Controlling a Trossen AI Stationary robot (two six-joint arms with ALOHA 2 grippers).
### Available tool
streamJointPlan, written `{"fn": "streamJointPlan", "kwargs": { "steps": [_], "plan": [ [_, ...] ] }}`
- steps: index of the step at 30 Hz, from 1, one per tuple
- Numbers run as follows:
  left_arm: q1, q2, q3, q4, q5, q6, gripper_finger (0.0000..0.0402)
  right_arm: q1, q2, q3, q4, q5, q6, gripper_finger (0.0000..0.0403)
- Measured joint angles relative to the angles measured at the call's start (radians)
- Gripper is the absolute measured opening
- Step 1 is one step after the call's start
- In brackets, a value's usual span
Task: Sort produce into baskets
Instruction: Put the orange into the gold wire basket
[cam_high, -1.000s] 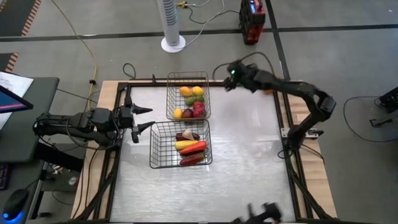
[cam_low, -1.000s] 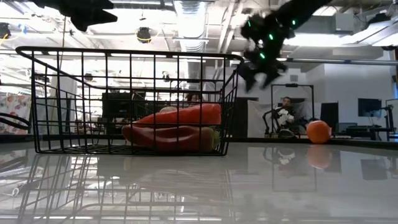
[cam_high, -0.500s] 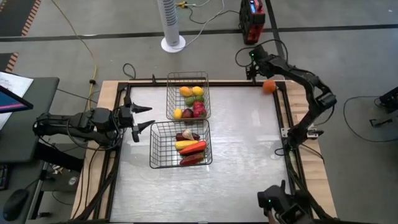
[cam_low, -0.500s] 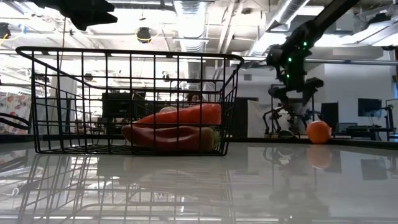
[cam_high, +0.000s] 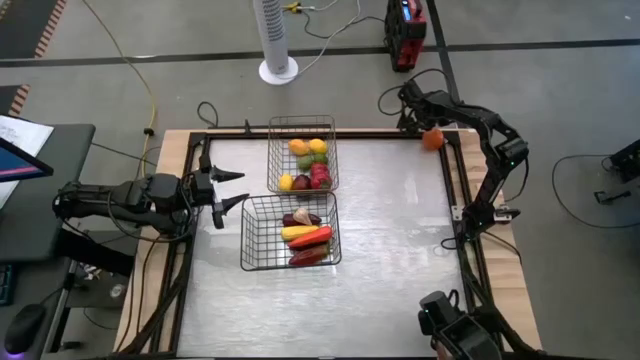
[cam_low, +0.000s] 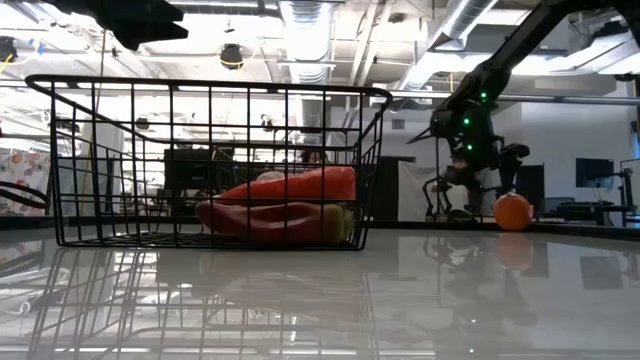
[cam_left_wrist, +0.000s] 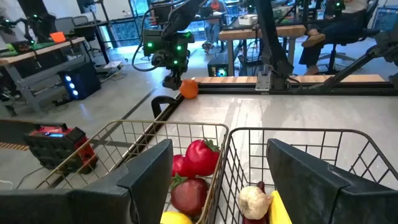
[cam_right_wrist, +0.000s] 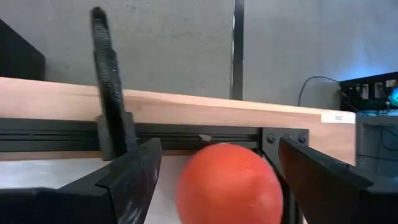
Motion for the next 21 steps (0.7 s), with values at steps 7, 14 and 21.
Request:
{"fn": "streamJointPlan", "kwargs": {
  "steps": [7,14,21],
  "plan": [
    [0.000,0.000,0.000,-0.001,0.000,0.000,0.0249,0.012,0.000,0.005,-0.095,-0.044,0.031,0.0350],
    [0.000,0.000,0.000,-0.001,0.000,0.007,0.0249,0.076,-0.001,0.006,-0.270,-0.214,0.063,0.0349],
    [0.000,0.000,0.000,-0.001,0.000,-0.005,0.0249,0.332,-0.001,0.006,-0.398,-0.318,0.130,0.0349]
  ]
}}
